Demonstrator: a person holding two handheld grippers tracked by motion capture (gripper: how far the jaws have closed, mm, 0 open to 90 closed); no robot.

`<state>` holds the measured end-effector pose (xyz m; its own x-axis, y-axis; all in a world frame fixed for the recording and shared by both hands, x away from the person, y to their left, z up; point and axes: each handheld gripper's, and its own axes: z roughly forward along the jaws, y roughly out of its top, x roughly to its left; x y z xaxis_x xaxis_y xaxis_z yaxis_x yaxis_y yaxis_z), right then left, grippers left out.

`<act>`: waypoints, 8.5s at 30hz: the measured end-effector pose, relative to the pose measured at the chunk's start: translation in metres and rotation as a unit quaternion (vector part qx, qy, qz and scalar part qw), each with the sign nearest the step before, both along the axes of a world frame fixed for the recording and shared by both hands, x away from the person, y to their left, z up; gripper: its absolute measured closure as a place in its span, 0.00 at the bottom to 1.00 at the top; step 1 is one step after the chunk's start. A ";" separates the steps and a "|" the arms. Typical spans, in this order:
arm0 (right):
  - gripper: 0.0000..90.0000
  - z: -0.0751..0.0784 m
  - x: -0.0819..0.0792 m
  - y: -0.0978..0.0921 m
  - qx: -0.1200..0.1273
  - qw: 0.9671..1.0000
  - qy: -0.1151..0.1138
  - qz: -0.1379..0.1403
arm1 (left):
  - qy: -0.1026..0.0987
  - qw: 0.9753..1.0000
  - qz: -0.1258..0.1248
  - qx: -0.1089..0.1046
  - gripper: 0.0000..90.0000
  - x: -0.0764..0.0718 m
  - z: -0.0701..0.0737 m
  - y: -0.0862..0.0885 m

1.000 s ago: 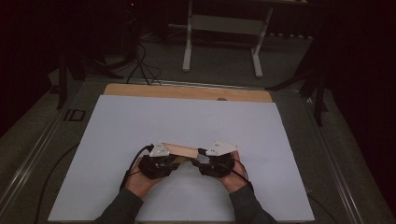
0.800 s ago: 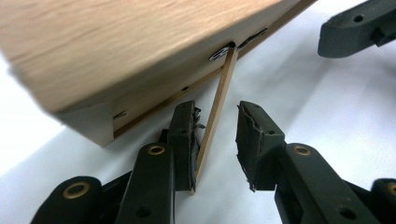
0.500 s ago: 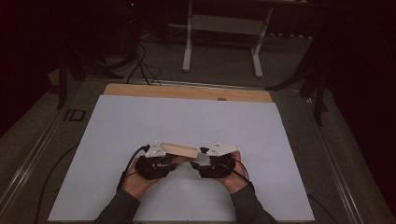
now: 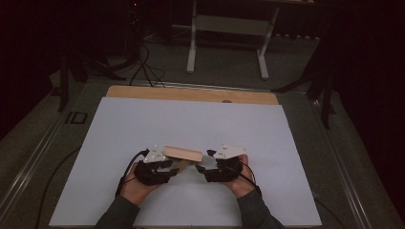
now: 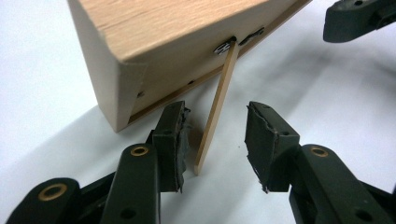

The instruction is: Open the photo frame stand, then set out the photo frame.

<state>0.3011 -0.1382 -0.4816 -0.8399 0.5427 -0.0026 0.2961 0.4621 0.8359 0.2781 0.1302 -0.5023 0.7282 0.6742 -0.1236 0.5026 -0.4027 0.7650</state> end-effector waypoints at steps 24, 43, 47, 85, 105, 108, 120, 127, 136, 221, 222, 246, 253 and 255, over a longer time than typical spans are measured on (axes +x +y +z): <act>0.34 0.005 0.004 -0.013 0.011 1.000 0.007 -0.003 | -0.013 1.000 0.006 -0.005 0.66 -0.002 0.006 0.009; 0.37 0.011 0.005 -0.031 0.014 1.000 0.015 0.011 | -0.017 1.000 0.002 -0.011 0.72 -0.002 0.009 0.011; 0.40 0.011 0.006 -0.034 0.016 1.000 0.015 0.006 | -0.019 1.000 0.000 -0.012 0.75 -0.002 0.010 0.010; 0.99 0.002 0.030 0.009 0.025 0.998 0.003 -0.056 | -0.049 0.999 -0.001 -0.003 0.99 -0.002 0.016 -0.005; 0.98 0.000 0.031 0.009 0.022 0.999 0.010 -0.044 | -0.037 0.999 -0.005 -0.008 0.99 0.007 0.015 -0.018; 0.98 0.000 0.030 0.009 0.020 0.999 0.007 -0.042 | -0.037 0.999 -0.008 -0.007 0.99 0.007 0.015 -0.021; 0.98 0.001 0.024 0.011 0.012 1.000 0.002 -0.029 | -0.035 0.999 -0.009 -0.006 0.99 0.010 0.014 -0.024; 0.98 0.001 0.021 0.012 0.009 1.000 0.000 -0.024 | -0.033 0.999 -0.010 -0.003 0.99 0.011 0.013 -0.025; 0.99 0.001 0.018 0.013 0.007 1.000 -0.002 -0.019 | -0.032 0.999 -0.005 0.001 0.99 0.012 0.010 -0.027; 0.73 -0.003 0.001 0.017 0.004 1.000 0.003 0.002 | -0.040 0.998 0.045 -0.010 0.76 0.018 0.010 0.000; 0.72 -0.002 0.001 0.017 0.004 1.000 0.003 0.003 | -0.040 0.998 0.046 -0.010 0.75 0.018 0.011 0.001; 0.67 0.001 0.003 0.009 0.013 1.000 0.002 -0.006 | -0.036 0.996 0.074 -0.037 0.61 0.011 0.027 0.023; 0.66 0.001 0.004 0.008 0.013 1.000 0.002 -0.008 | -0.037 0.995 0.074 -0.051 0.59 0.009 0.034 0.028; 0.66 0.001 0.004 0.007 0.013 1.000 0.003 -0.010 | -0.038 0.995 0.074 -0.056 0.58 0.008 0.036 0.029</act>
<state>0.3052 -0.1312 -0.4804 -0.8288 0.5593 0.0177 0.3106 0.4334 0.8460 0.2859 0.1589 -0.4659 0.6317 0.7603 -0.1513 0.4885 -0.2388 0.8393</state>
